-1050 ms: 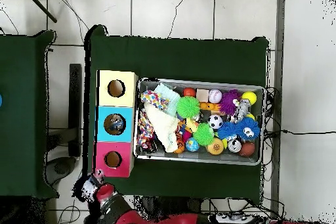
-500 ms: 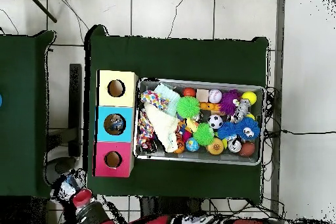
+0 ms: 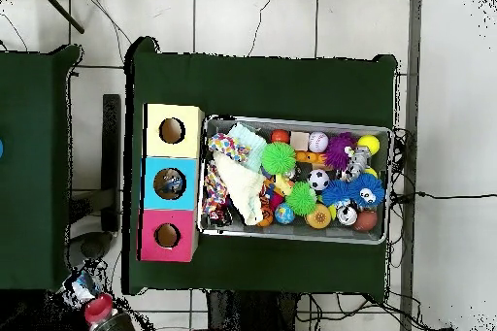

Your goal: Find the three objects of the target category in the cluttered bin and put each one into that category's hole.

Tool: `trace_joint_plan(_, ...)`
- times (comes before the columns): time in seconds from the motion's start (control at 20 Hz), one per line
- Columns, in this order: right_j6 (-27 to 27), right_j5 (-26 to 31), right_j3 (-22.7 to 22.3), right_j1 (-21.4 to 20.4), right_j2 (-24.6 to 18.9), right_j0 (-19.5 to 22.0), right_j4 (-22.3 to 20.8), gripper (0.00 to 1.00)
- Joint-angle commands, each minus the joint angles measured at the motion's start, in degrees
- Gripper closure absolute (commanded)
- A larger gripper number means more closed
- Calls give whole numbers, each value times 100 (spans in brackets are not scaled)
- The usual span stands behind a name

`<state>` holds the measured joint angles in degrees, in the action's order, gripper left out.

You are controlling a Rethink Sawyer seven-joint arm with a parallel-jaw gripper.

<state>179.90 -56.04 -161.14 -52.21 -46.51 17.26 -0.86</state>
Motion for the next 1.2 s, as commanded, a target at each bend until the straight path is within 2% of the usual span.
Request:
trace_joint_plan(0.05,1967,211,-1390,116,1510,-438,-1851,100)
trace_joint_plan(0.1,1918,154,-1392,127,1807,-560,-1993,100)
trace_joint_plan(0.5,1788,-563,-1402,565,3368,-1293,-2857,100)
trace_joint_plan(1.2,2000,-2099,-1407,1617,5677,-2665,-4241,100)
